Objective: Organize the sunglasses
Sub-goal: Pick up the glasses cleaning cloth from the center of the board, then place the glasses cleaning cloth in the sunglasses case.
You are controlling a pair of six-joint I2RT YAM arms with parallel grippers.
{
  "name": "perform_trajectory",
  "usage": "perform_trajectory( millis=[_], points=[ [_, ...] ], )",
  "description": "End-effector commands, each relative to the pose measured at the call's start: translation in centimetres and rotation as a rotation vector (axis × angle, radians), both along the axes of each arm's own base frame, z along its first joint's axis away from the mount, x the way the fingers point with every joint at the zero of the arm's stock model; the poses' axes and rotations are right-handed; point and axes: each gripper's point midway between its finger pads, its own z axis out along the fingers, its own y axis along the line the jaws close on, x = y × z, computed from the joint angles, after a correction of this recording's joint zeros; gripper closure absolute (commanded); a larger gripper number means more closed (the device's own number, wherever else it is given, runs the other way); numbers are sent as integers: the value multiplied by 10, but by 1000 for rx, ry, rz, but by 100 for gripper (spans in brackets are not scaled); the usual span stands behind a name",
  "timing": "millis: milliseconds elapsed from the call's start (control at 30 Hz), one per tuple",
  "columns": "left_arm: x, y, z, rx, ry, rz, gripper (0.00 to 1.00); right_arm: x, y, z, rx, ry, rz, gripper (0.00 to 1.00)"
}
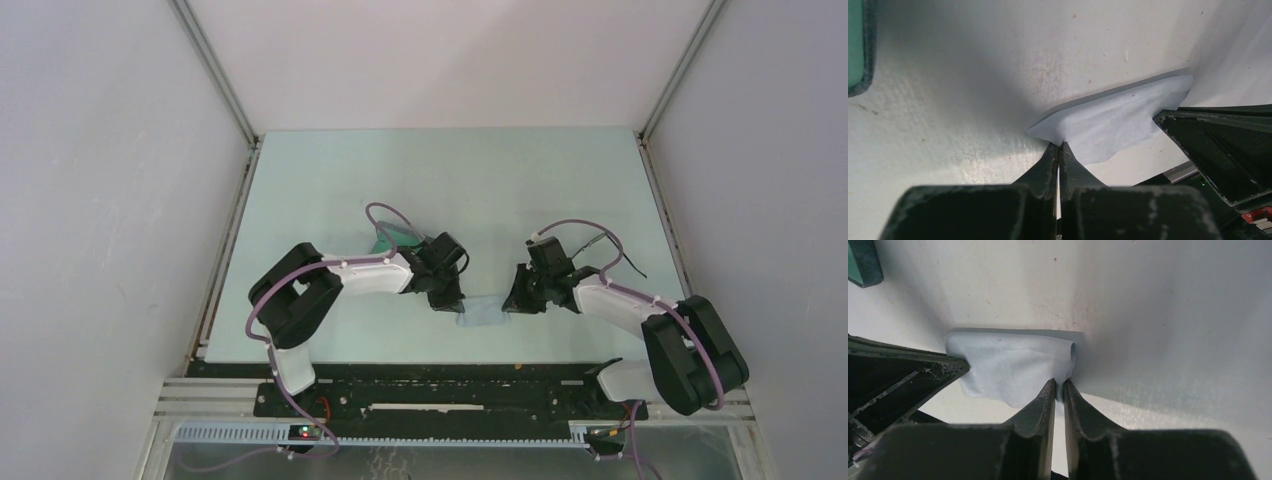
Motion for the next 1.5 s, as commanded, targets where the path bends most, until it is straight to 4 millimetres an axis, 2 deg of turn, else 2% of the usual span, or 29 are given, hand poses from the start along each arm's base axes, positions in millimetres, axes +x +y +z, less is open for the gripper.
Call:
perform_trajectory(
  millis=[0, 133, 367, 467, 633, 800, 1067, 1200, 1300, 1467],
  points=[
    [-1, 2, 2, 17, -18, -25, 100, -5, -3, -11, -33, 32, -14, 86],
    [2, 2, 6, 15, -40, -25, 100, -5, 0, -8, -31, 24, -11, 100],
    [5, -5, 32, -28, -110, -132, 100, -5, 17, 18, 28, -40, -2, 100],
    [9, 3, 39, 2, -134, -156, 100, -2, 27, 30, 48, -65, 5, 100],
    [18, 25, 51, 6, -166, -143, 100, 3, 48, 52, 102, -95, 16, 100],
    [28, 53, 71, 59, -232, -154, 100, 9, 77, 77, 166, -131, 40, 100],
    [66, 108, 99, 161, -360, -81, 100, 35, 127, 106, 215, -204, 47, 100],
    [91, 136, 100, 219, -399, -52, 100, 51, 148, 109, 227, -221, 25, 100],
    [106, 148, 94, 268, -399, -93, 100, 62, 162, 108, 235, -232, 11, 100],
    [126, 167, 86, 340, -366, -60, 100, 80, 177, 100, 199, -265, 15, 100]
  ],
)
